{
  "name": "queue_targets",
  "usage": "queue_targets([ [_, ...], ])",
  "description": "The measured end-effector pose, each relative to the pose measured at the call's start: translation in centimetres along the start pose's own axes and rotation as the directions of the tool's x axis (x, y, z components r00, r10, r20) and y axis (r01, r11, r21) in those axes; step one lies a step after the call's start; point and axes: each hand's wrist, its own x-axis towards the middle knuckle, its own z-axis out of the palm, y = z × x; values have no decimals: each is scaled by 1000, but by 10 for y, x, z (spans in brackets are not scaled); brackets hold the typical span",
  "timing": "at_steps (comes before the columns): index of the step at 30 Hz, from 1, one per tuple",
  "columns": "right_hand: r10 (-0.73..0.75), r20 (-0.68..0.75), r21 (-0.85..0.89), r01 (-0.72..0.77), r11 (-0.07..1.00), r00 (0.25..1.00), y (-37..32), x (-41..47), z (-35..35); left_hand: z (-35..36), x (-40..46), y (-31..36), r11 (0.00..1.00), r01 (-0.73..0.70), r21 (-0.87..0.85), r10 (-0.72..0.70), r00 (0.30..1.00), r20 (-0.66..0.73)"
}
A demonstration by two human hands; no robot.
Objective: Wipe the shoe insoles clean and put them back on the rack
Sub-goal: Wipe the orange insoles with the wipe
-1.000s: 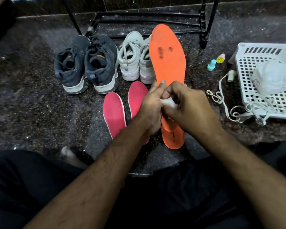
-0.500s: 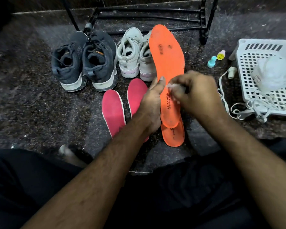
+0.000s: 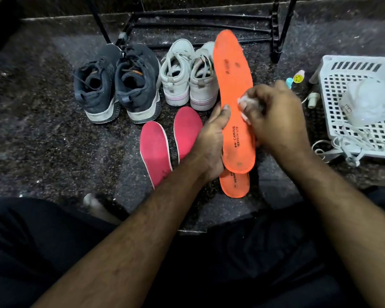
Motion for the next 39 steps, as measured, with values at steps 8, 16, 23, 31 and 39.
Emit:
queue_targets([
  [8,-184,258,60,175,983,948,-23,-40,7,-5,0,4,1000,-7,7,8,990,-140],
  [16,-39,146,30,35,999,989,-9,-14,-5,0,2,1,995,-94,41,97,992,-83],
  [23,-63,142,46,57,997,988,-8,-12,-5,0,3,8,995,-98,-19,95,991,-93],
  [31,-136,285,92,114,989,949,-24,-35,0,0,2,15,993,-101,-66,94,991,-99],
  [39,-119,241,57,109,992,963,-22,-35,0,-6,4,17,987,-91,-130,88,996,-28],
])
